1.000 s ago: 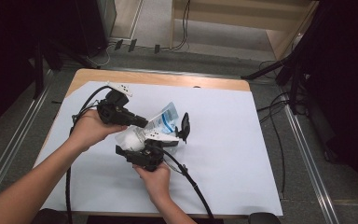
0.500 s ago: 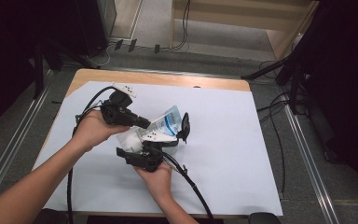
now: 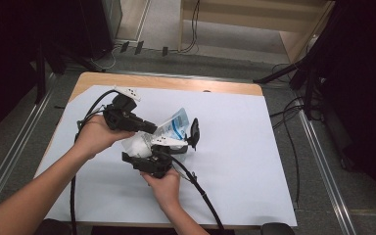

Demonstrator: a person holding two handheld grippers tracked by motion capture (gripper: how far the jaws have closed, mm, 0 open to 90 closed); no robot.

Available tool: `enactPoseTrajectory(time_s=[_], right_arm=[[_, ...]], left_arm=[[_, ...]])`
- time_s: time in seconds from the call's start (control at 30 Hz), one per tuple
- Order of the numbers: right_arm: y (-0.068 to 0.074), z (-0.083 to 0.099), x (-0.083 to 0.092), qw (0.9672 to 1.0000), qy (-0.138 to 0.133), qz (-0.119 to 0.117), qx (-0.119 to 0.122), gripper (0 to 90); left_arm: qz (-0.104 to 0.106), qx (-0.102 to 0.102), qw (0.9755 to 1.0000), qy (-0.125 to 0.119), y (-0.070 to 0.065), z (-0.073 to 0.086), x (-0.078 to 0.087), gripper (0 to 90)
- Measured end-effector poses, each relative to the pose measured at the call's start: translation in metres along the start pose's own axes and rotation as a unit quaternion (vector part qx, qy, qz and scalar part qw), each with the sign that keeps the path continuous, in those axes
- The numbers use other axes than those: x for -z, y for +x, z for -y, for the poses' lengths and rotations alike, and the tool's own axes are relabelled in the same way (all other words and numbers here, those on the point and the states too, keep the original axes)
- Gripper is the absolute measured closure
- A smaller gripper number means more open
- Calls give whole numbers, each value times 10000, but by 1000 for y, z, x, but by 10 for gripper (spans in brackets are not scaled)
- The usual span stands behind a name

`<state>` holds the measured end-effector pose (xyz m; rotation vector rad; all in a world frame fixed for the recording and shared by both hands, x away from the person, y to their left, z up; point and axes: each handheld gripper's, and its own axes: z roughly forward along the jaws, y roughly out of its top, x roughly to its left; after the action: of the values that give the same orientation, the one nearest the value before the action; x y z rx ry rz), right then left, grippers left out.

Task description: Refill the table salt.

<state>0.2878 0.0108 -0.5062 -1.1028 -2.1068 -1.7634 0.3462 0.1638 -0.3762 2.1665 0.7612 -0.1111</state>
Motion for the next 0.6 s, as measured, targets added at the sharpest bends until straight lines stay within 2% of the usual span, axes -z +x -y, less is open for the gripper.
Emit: enactPoseTrajectory(time_s=[0.1,0.27,0.43,0.6], right_arm=[[0,-1,-1,9998,-55,-159,-119,544],[1,-2,-2,9994,-84,-243,-230,544],[0,-2,-1,9997,-63,-199,-146,543],[0,-2,-2,9995,-47,-238,-222,542]], left_arm=[[0,36,10000,-27,1,0,2,893],[-67,3,10000,31,-1,-3,1,900],[-88,-13,9999,65,-2,-4,2,900],[-106,-20,9999,122,-3,-4,0,900]])
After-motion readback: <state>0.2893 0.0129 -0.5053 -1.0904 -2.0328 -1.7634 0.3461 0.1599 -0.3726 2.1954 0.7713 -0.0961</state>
